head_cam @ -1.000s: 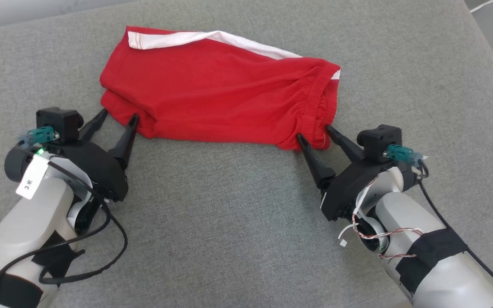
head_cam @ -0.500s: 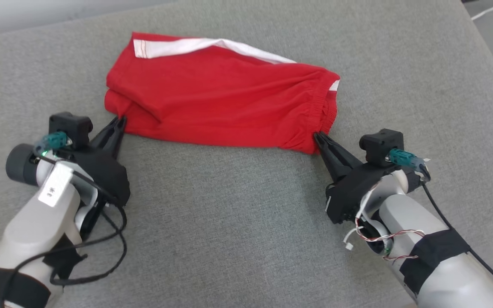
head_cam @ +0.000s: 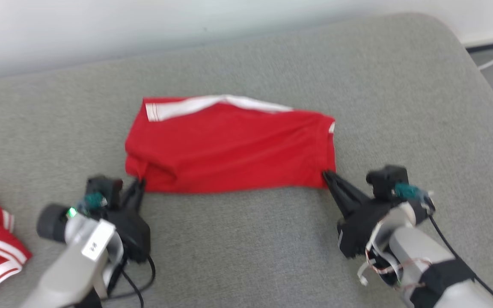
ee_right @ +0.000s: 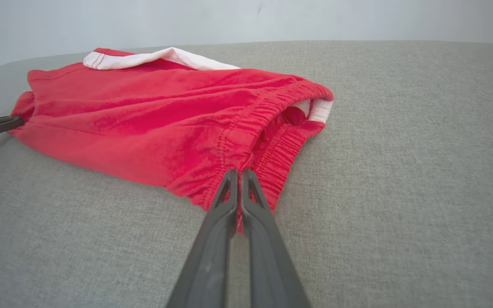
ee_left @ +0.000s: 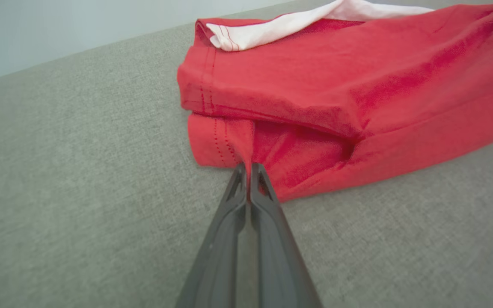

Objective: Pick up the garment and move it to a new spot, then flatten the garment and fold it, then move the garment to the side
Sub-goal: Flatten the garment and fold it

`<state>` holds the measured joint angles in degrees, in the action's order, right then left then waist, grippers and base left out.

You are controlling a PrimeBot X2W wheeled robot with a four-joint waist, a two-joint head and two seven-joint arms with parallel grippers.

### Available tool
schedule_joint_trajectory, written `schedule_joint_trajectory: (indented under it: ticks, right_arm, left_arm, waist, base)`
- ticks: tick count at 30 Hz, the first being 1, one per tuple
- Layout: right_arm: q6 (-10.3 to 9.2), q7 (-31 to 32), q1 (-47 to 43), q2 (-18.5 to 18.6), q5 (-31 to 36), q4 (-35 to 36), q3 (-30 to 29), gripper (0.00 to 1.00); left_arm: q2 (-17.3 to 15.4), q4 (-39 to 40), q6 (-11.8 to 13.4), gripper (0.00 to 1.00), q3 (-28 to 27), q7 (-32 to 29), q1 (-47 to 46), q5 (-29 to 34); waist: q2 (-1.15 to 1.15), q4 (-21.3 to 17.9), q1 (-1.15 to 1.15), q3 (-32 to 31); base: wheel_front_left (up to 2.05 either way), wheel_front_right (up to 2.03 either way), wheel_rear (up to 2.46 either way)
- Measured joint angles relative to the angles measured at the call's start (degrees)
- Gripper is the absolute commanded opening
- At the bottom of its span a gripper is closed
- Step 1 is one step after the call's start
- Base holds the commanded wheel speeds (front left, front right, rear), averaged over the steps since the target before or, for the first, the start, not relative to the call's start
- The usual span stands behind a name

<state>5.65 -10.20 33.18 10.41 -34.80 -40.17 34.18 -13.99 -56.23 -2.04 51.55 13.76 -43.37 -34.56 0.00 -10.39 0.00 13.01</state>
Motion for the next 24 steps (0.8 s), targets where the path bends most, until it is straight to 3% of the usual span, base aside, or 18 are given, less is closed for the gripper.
schedule_joint_trajectory:
  ticks: [7, 24]
  right_arm:
    - [0.91, -0.73, -5.57, 2.59, -0.82, 1.15, 1.11, 0.00]
    - [1.42, -1.00, -16.53, 6.02, -3.88, 5.71, 3.71, 0.00]
  left_arm:
    - [1.83, 1.40, 2.11, 0.00, -0.56, 0.42, 6.36, -1.31]
    - [1.31, 8.56, 6.15, 0.00, -1.05, 0.89, 19.61, -1.85]
  waist:
    - [0.00, 2.66, 0.00, -3.57]
    - [0.00, 9.64, -0.01, -11.47]
  base:
    - [0.00, 0.00, 0.00]
    - [0.00, 0.00, 0.00]
